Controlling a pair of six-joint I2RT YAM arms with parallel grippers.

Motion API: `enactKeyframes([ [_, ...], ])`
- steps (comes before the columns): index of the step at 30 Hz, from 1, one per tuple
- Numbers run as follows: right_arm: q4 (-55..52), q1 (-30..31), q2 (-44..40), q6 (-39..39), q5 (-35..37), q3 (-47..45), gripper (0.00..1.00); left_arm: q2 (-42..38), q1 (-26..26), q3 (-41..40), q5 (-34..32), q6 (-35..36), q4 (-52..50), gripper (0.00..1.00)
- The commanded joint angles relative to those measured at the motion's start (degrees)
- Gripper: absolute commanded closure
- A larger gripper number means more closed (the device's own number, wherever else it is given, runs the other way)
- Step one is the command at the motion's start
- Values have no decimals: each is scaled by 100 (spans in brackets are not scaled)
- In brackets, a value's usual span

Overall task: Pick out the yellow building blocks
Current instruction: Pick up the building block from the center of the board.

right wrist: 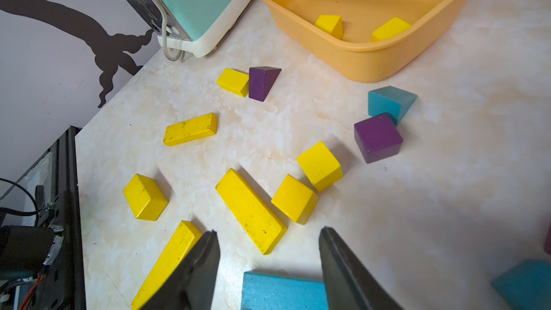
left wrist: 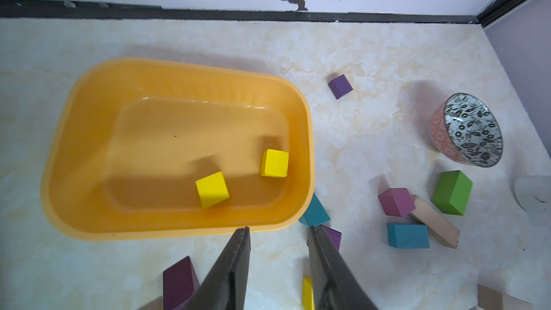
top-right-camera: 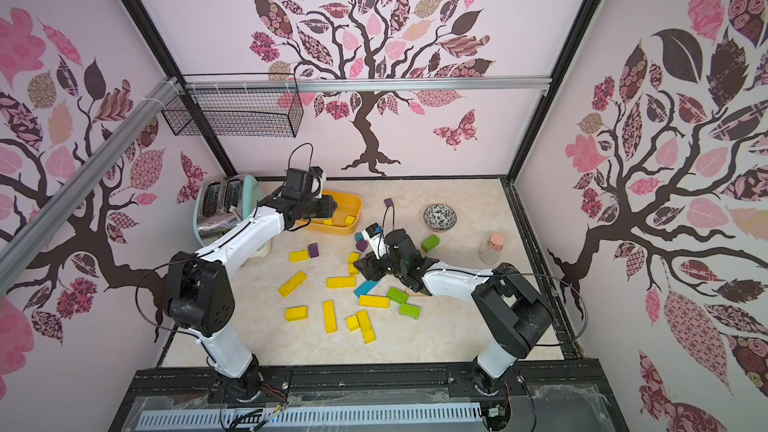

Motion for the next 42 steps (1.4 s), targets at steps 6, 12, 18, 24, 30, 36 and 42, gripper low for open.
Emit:
enactKeyframes([
  [6,205,111,-578,-143,129,-161,41,-1915,-337,-1380,108,-64,-364,63],
  [12,-89,144,-979,-99,363,-434,40,-3602,-706,-2589,-289,428,-1280,63],
  [18,-1381,250,-1723,113,967,-691,40,-5043,-1081,-3782,245,617,-1144,62],
  [24,-1838,278,-2891,222,1625,-1076,39,-5311,-1242,-4147,1103,812,-802,63],
  [30,-1475,278,-3437,-276,1681,-1417,38,-5574,-1250,-4257,1492,1615,-529,62],
  [36,-593,278,-3164,-1219,1206,-1805,34,-6175,-1202,-4995,1700,2296,39,50],
  [42,379,319,-2608,-2085,695,-2096,33,-6463,-768,-5162,1511,2272,223,36],
])
